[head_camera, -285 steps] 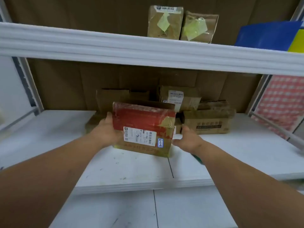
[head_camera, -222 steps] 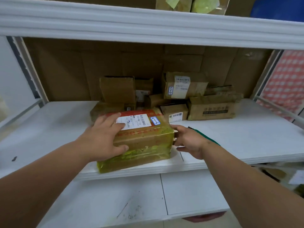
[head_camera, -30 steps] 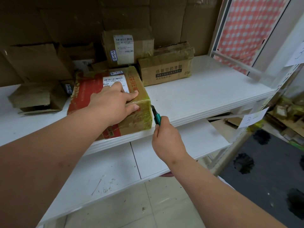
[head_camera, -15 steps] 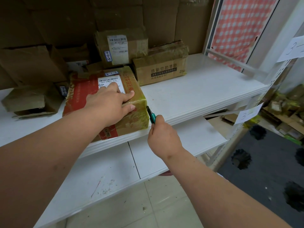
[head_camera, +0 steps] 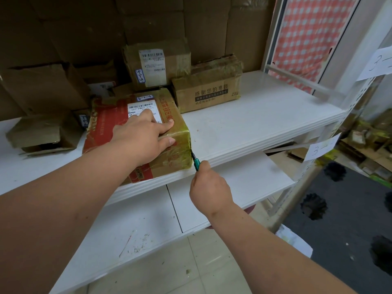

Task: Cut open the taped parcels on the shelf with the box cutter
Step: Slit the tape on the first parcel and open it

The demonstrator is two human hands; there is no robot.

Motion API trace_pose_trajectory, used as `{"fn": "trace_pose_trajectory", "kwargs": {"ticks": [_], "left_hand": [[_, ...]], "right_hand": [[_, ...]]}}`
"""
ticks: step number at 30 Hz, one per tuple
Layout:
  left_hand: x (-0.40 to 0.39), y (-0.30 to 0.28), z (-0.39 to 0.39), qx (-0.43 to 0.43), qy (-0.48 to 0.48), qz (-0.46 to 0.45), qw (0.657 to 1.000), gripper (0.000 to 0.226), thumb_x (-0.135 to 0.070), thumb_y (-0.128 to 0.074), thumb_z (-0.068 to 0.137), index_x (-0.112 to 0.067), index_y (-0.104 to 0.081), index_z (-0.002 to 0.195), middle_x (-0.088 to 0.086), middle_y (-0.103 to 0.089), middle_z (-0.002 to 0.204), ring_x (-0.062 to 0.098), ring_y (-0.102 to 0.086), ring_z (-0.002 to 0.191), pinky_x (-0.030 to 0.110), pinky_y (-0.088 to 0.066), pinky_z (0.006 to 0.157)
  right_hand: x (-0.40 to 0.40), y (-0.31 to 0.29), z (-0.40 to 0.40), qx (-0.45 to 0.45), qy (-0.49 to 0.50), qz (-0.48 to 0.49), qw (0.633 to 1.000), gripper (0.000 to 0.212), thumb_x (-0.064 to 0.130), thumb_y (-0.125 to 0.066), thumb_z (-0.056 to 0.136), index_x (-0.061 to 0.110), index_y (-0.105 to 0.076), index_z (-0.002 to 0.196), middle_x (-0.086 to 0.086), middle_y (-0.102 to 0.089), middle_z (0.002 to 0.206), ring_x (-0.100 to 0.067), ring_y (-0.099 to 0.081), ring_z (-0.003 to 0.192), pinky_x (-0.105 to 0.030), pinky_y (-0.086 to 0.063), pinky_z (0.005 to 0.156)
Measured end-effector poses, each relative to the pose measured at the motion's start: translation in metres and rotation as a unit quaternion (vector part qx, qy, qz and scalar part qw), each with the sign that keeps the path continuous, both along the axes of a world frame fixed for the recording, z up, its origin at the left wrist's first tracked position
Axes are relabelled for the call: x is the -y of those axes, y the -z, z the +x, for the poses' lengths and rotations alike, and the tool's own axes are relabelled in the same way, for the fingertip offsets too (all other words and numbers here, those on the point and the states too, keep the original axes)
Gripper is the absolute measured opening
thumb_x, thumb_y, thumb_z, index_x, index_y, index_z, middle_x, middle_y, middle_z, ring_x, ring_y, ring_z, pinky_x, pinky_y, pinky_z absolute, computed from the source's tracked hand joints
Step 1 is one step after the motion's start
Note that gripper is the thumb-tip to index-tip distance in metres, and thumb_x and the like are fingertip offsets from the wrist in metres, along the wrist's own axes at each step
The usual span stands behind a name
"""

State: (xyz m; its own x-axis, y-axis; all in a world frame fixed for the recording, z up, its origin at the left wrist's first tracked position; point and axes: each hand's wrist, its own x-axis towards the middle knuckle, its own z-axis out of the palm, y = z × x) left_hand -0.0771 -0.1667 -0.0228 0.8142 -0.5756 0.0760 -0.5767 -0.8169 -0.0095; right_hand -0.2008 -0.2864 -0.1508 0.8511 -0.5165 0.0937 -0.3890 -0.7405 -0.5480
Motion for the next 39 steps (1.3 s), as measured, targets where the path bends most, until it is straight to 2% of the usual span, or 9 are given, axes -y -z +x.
{"fn": "trace_pose_trajectory", "kwargs": {"ticks": [4, 8, 10, 16, 20, 23, 29, 35, 39], "left_hand": [[0.000, 0.001, -0.001, 0.000, 0.002, -0.005, 1.000, 0.053, -0.069, -0.037, 0.091, -0.057, -0.032, 0.142, -0.006, -0.038, 0.118, 0.021, -0.039, 0.119, 0.046, -0.043, 0.088], [-0.001, 0.000, -0.002, -0.001, 0.001, -0.004, 1.000, 0.053, -0.070, -0.036, 0.090, -0.058, -0.030, 0.142, -0.008, -0.038, 0.117, 0.020, -0.039, 0.117, 0.045, -0.044, 0.087], [-0.002, 0.000, 0.000, -0.001, 0.004, -0.008, 1.000, 0.053, -0.070, -0.035, 0.090, -0.058, -0.030, 0.142, -0.009, -0.037, 0.115, 0.019, -0.039, 0.117, 0.043, -0.043, 0.085], [0.000, 0.001, 0.001, 0.006, 0.002, -0.016, 1.000, 0.063, -0.078, -0.036, 0.082, -0.053, -0.037, 0.140, -0.007, -0.038, 0.117, 0.021, -0.036, 0.119, 0.045, -0.040, 0.085], [0.020, -0.002, -0.006, 0.010, -0.004, 0.010, 1.000, 0.084, -0.087, -0.033, 0.072, -0.033, -0.041, 0.135, -0.001, -0.038, 0.133, 0.025, -0.031, 0.127, 0.050, -0.040, 0.089], [0.040, 0.001, -0.014, 0.017, -0.040, 0.006, 0.999, 0.082, -0.087, -0.034, 0.075, -0.024, -0.035, 0.128, 0.002, -0.040, 0.139, 0.029, -0.034, 0.127, 0.054, -0.040, 0.091], [0.038, -0.003, -0.006, 0.033, -0.001, 0.042, 0.999, 0.064, -0.072, -0.034, 0.087, -0.047, -0.025, 0.145, -0.002, -0.036, 0.145, 0.030, -0.031, 0.129, 0.052, -0.040, 0.098], [-0.025, -0.021, 0.010, -0.090, 0.029, -0.014, 0.995, 0.060, -0.047, -0.059, 0.087, -0.057, -0.035, 0.140, -0.014, -0.033, 0.151, 0.014, -0.033, 0.135, 0.027, -0.032, 0.101], [-0.057, -0.024, 0.006, -0.169, 0.004, -0.049, 0.984, 0.070, -0.031, -0.066, 0.088, -0.070, -0.023, 0.128, -0.029, -0.024, 0.151, 0.006, -0.026, 0.142, 0.027, -0.027, 0.111]], "right_hand": [[-0.002, 0.004, 0.001, -0.003, 0.000, 0.001, 1.000, 0.016, 0.014, -0.041, 0.091, 0.022, -0.028, 0.091, 0.007, -0.039, 0.064, -0.014, -0.040, 0.054, -0.030, -0.027, 0.046], [-0.004, 0.033, -0.023, -0.131, -0.022, 0.067, 0.989, 0.011, 0.011, -0.038, 0.089, 0.019, -0.037, 0.097, 0.001, -0.054, 0.078, -0.027, -0.056, 0.076, -0.034, -0.042, 0.065], [-0.008, 0.057, -0.043, -0.154, -0.020, 0.105, 0.982, 0.008, 0.015, -0.038, 0.095, 0.018, -0.040, 0.102, -0.002, -0.061, 0.090, -0.025, -0.059, 0.081, -0.033, -0.045, 0.068], [0.017, 0.047, -0.040, 0.023, -0.016, 0.061, 0.998, 0.008, 0.030, -0.037, 0.102, 0.025, -0.032, 0.097, 0.006, -0.048, 0.068, -0.026, -0.050, 0.064, -0.036, -0.035, 0.058], [0.042, 0.019, -0.019, 0.065, -0.049, 0.064, 0.995, 0.006, 0.028, -0.039, 0.101, 0.025, -0.036, 0.098, 0.003, -0.049, 0.069, -0.026, -0.048, 0.062, -0.037, -0.034, 0.056], [0.056, 0.010, -0.009, 0.058, -0.109, 0.053, 0.991, 0.015, 0.029, -0.039, 0.102, 0.023, -0.044, 0.115, 0.001, -0.055, 0.082, -0.027, -0.054, 0.074, -0.037, -0.042, 0.062], [0.086, 0.013, -0.010, 0.024, -0.162, 0.040, 0.986, 0.036, 0.046, -0.039, 0.101, 0.030, -0.045, 0.133, 0.003, -0.057, 0.103, -0.021, -0.053, 0.092, -0.035, -0.046, 0.077], [0.081, 0.003, -0.002, 0.035, -0.268, -0.017, 0.963, 0.040, 0.049, -0.034, 0.101, 0.033, -0.045, 0.136, 0.003, -0.056, 0.101, -0.021, -0.056, 0.088, -0.039, -0.049, 0.075], [0.055, -0.008, 0.012, 0.037, -0.336, -0.084, 0.937, 0.046, 0.052, -0.034, 0.101, 0.033, -0.043, 0.142, 0.003, -0.056, 0.102, -0.023, -0.056, 0.087, -0.034, -0.044, 0.073]]}}
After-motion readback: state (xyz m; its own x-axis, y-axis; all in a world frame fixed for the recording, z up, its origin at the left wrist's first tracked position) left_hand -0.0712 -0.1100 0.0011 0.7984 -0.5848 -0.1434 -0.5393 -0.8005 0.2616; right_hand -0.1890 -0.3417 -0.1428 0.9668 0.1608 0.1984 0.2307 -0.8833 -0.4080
